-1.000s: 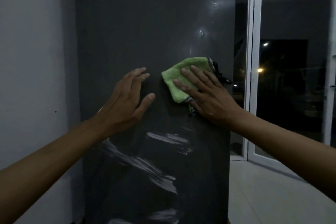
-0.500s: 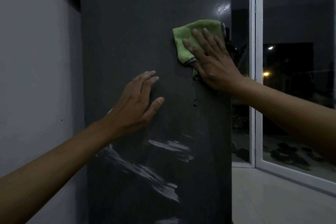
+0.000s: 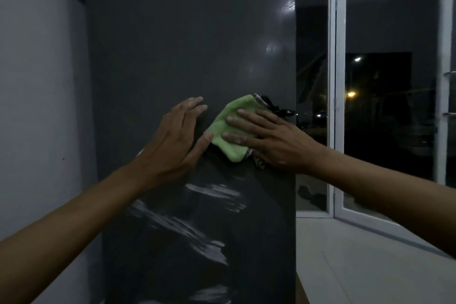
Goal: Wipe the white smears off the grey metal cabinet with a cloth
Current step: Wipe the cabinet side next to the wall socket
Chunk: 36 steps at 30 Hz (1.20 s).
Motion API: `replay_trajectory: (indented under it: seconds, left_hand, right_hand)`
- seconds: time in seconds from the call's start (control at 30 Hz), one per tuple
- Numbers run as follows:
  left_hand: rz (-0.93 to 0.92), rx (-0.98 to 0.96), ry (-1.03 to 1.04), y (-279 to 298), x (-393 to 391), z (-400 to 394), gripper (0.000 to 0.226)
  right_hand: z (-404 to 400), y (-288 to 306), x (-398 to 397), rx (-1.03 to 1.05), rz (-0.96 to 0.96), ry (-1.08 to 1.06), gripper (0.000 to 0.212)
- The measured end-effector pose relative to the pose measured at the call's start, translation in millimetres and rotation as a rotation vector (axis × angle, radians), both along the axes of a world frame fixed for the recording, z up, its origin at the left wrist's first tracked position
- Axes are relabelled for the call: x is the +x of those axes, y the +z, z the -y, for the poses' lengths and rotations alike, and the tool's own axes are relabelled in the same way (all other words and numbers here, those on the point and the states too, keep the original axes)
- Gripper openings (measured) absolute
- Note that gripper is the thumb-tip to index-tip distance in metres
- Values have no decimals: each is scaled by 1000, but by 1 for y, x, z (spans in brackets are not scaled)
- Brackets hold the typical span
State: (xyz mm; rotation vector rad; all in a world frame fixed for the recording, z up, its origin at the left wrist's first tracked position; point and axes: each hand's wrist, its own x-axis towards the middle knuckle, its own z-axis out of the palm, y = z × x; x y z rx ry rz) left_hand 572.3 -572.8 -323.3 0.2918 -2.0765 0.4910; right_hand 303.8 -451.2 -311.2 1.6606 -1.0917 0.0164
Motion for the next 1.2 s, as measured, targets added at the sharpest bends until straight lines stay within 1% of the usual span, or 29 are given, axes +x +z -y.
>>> replay_trajectory:
  seconds: [0.07,0.17,0.27,0.47,0.67,0.97,1.2]
  left_hand:
    - [2,-21,-2,6,0,-2,64]
    - [-16,-46,-19,13,-1,-4,62]
    - [-49,-33,-35,11,-4,-4,60]
    - [-87,41,-56,-6,-12,-3,58]
    - [-116,63,-37,-10,-20,-2,59]
    - [-273,105,-46,-29,-46,-7,51]
    - [-356,116,-5,-41,-54,-14,50]
  right_hand:
    - [-2,22,-3,-50,37,6,58]
    - [-5,56,-2,-149,188,4,59]
    - [-5,73,1,-188,279,22,58]
    - [2,47,5,-259,373,55,59]
    - [4,33,4,-300,336,48,59]
    - [14,27,1,-371,365,64,60]
    - [16,19,6,-410,404,55,63]
